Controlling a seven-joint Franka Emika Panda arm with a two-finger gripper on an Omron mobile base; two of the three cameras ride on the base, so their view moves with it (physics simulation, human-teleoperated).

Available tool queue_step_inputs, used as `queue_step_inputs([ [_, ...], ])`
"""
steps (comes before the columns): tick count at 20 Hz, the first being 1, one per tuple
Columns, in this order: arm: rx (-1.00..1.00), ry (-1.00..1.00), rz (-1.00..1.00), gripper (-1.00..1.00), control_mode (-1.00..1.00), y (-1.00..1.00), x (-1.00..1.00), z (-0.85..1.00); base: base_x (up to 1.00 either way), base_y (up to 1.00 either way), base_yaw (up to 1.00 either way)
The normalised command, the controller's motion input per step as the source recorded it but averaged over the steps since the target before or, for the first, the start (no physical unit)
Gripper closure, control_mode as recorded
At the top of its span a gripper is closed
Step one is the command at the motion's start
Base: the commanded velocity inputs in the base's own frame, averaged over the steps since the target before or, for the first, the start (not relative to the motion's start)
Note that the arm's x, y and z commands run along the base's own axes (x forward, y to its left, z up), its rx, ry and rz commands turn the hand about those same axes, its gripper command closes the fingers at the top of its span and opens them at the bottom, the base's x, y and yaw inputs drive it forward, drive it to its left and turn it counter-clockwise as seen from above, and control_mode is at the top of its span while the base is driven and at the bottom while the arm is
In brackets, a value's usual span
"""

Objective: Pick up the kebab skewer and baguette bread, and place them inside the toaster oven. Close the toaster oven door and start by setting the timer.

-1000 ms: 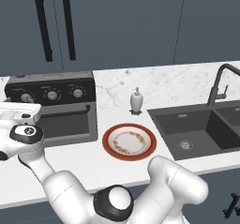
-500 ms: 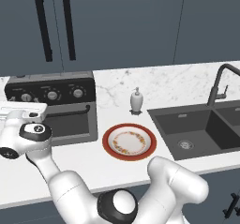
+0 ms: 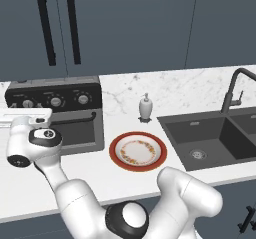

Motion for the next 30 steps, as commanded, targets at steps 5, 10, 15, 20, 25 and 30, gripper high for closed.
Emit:
queue_step_inputs([
  [5,0.00,0.00,0.06,-1.00,-1.00,0.04,0.01,0.00,0.00,0.00,0.00],
  [10,0.00,0.00,0.03,-1.00,-1.00,0.10,0.00,0.00,0.00,0.00,0.00],
  [15,0.00,-0.01,0.02,-1.00,-1.00,0.04,0.00,0.00,0.00,0.00,0.00],
  [20,0.00,-0.01,0.02,-1.00,-1.00,0.00,0.00,0.00,0.00,0.00,0.00],
  [25,0.00,-0.02,0.02,-1.00,-1.00,0.00,0.00,0.00,0.00,0.00,0.00],
  [30,0.00,-0.01,0.02,-1.00,-1.00,0.00,0.00,0.00,0.00,0.00,0.00],
])
